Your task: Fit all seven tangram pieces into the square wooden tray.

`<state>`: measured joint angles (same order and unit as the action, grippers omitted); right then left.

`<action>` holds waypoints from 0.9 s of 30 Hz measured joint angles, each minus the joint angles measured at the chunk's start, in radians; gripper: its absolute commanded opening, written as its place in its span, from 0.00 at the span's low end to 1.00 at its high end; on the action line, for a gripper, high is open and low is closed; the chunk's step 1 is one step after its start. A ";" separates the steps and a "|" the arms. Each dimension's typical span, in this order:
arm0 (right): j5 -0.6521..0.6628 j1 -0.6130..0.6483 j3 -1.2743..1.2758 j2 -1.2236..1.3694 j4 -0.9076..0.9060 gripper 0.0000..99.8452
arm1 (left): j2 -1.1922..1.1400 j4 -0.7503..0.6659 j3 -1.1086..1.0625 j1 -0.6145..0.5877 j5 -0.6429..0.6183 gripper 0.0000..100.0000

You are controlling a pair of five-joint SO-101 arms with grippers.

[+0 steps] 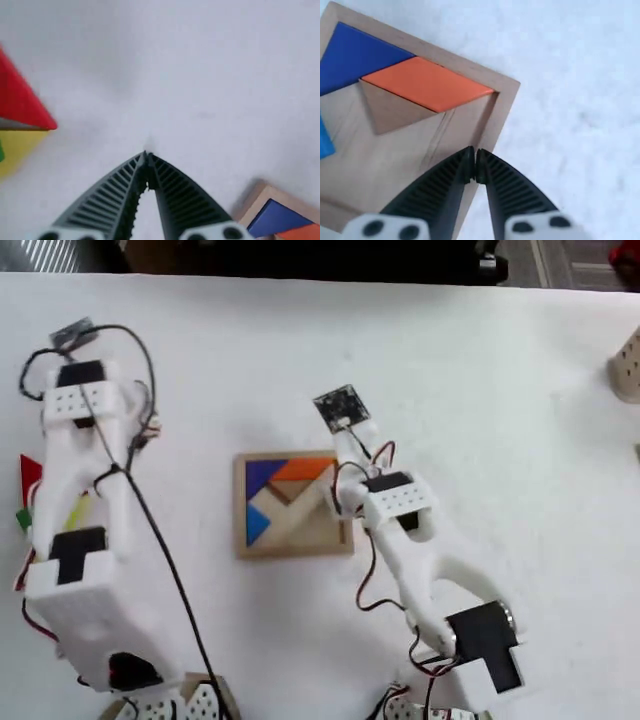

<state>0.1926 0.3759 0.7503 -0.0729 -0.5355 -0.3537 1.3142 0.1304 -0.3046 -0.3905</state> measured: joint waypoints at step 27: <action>0.000 -0.005 0.018 -0.002 0.044 0.02 | 0.425 -0.089 -0.572 -0.526 0.293 0.26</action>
<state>0.1926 0.3713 0.7687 -0.0744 -0.4910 0.0713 1.2252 -0.4419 -0.8309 -0.0974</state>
